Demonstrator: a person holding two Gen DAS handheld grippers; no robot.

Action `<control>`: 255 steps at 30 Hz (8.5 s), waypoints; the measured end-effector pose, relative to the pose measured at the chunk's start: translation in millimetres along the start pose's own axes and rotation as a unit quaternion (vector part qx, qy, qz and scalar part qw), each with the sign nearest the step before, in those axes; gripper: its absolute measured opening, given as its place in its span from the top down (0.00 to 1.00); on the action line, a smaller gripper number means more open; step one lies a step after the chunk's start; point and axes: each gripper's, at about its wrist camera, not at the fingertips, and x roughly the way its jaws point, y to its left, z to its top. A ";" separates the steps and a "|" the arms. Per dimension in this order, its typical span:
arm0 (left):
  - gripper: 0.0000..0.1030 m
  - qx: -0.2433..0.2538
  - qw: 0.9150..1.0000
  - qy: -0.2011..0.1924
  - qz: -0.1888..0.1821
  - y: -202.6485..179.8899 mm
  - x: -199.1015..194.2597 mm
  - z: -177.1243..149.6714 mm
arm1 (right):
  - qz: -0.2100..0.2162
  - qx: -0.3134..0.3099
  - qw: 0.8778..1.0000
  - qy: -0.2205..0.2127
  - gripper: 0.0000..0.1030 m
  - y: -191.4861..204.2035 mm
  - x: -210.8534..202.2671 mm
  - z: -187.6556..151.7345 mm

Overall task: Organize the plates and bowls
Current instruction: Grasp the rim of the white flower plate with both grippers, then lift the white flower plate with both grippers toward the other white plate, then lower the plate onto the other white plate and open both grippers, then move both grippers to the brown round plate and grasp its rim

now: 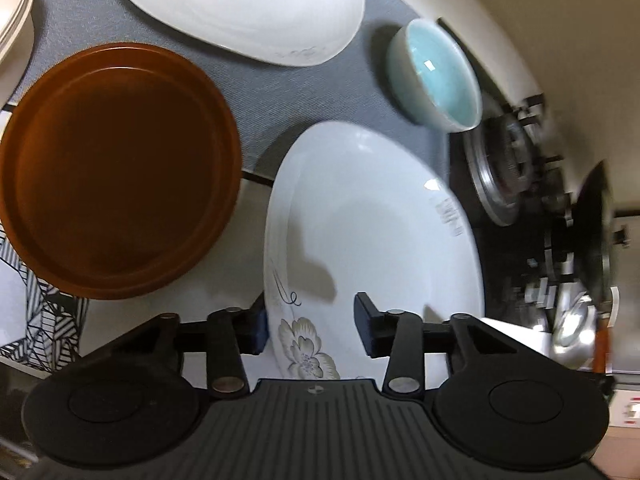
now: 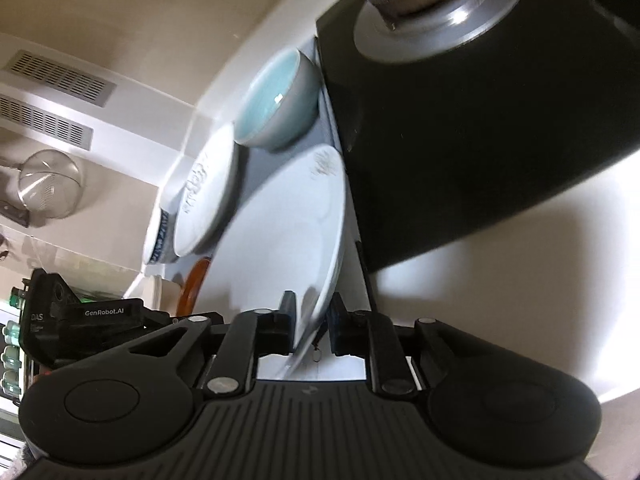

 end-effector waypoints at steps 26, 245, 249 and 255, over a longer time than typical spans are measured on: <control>0.80 -0.045 0.999 0.004 0.000 15.8 1.8 -1.2 | 0.002 -0.009 1.000 -0.026 0.79 9.3 -14.5 -16.3; 0.66 0.120 0.989 -0.018 0.084 62.2 -79.9 119.0 | -0.221 -0.200 0.951 0.084 0.95 182.8 185.8 -23.6; 0.52 0.125 0.990 -0.002 0.070 58.0 -71.3 115.8 | -0.216 -0.153 0.962 0.071 0.91 168.1 168.7 -9.4; 0.43 0.153 0.984 0.022 0.091 50.2 -53.6 108.8 | -0.190 -0.131 0.971 0.066 0.51 163.4 155.1 -20.3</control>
